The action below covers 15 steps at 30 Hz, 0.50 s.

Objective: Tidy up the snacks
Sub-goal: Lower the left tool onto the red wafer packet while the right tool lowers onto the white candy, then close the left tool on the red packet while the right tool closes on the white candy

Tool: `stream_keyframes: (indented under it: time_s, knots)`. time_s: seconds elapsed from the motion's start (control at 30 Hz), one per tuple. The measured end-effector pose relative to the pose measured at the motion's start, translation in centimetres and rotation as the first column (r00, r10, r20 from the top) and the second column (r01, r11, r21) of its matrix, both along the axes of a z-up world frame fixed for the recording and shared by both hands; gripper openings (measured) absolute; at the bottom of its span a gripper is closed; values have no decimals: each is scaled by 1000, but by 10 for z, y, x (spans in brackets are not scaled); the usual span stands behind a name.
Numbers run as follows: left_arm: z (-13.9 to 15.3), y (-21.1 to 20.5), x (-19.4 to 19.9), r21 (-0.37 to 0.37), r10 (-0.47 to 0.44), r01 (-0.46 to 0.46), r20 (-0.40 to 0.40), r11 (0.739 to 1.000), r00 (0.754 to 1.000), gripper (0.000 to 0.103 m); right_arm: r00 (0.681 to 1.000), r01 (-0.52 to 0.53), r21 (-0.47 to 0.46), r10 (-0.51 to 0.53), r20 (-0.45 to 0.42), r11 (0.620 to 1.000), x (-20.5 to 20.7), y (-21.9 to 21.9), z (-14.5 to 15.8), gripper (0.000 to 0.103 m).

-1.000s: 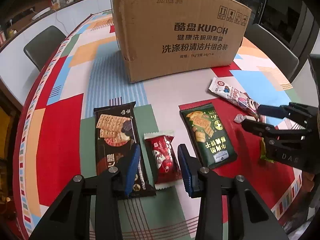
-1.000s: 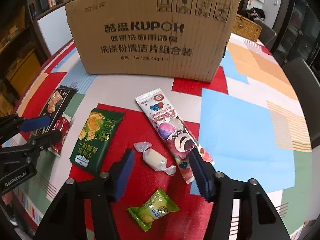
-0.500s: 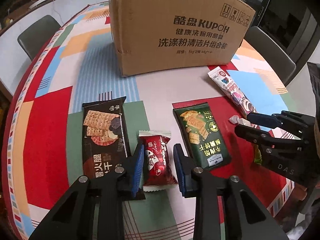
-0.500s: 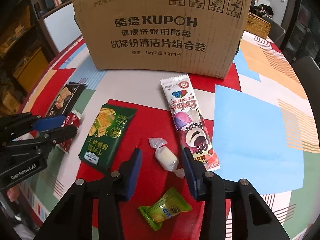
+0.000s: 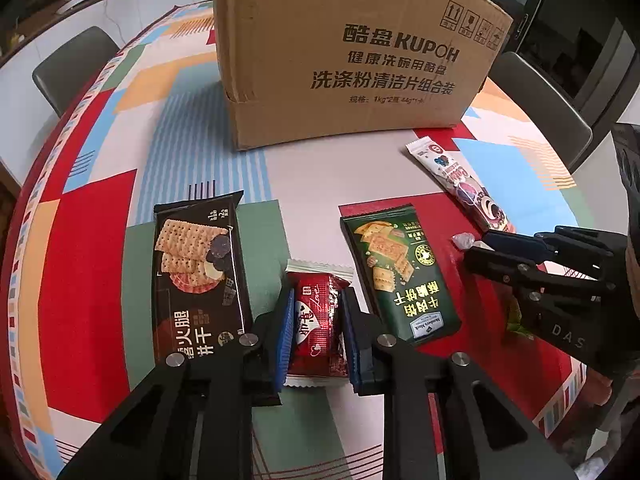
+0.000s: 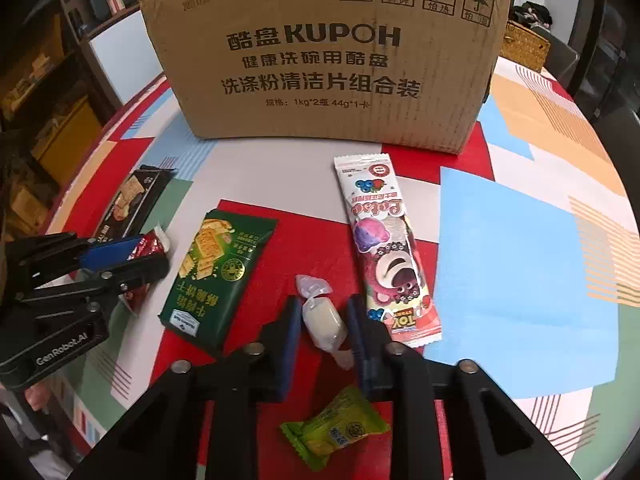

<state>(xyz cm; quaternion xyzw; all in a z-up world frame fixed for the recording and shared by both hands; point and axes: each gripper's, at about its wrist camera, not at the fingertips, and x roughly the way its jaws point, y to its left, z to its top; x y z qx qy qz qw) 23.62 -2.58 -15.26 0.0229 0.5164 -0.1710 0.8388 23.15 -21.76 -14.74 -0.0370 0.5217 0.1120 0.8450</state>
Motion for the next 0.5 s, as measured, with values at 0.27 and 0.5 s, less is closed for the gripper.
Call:
stream_keyframes:
  time_s: [0.27,0.5]
  knots:
    - [15,2,-9,-4,4,-4,42,1000,999,23,1000,6,1,-6,15,1000,-7,3,5,24]
    - [37,2,-18,-25,1,2,96,1000,995,21,997,12,11,-13,72,1000,-15,1,26,24]
